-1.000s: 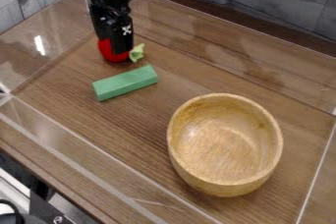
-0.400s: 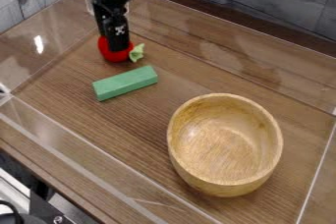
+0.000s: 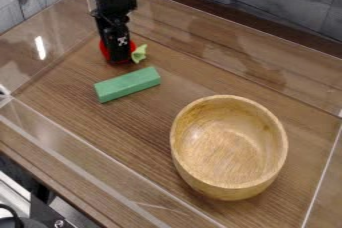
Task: Move the red fruit to the left
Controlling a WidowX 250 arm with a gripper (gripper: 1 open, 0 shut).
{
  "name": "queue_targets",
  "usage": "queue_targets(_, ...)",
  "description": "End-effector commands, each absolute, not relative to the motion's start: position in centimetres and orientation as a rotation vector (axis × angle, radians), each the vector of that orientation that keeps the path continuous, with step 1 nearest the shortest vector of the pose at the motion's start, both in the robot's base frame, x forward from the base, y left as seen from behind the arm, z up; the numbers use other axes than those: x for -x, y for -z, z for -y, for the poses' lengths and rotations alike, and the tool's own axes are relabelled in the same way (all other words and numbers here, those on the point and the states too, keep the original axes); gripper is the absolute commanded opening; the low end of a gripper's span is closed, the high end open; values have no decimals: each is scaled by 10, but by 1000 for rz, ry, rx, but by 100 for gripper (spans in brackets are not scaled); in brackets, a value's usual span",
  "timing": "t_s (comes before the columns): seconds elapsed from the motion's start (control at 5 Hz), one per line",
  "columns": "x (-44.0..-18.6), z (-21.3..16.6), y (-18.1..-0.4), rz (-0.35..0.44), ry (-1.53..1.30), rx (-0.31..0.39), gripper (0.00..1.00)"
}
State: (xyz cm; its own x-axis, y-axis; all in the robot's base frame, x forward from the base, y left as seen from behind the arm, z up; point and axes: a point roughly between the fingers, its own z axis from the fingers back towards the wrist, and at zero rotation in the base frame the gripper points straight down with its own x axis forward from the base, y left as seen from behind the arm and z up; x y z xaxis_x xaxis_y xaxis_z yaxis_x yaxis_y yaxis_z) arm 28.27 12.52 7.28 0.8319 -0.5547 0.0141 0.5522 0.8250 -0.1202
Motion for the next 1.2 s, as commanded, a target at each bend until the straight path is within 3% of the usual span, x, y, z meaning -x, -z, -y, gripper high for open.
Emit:
queue_targets(0.0, -293, -131, -115, 70, 590, 66, 0)
queue_targets(0.2, -292, -122, -116, 82, 629, 78, 100)
queue_targets(0.8, -295, -114, -91, 95, 627, 82, 100)
queue_targets(1.0, -298, -117, -98, 103, 560, 83, 0)
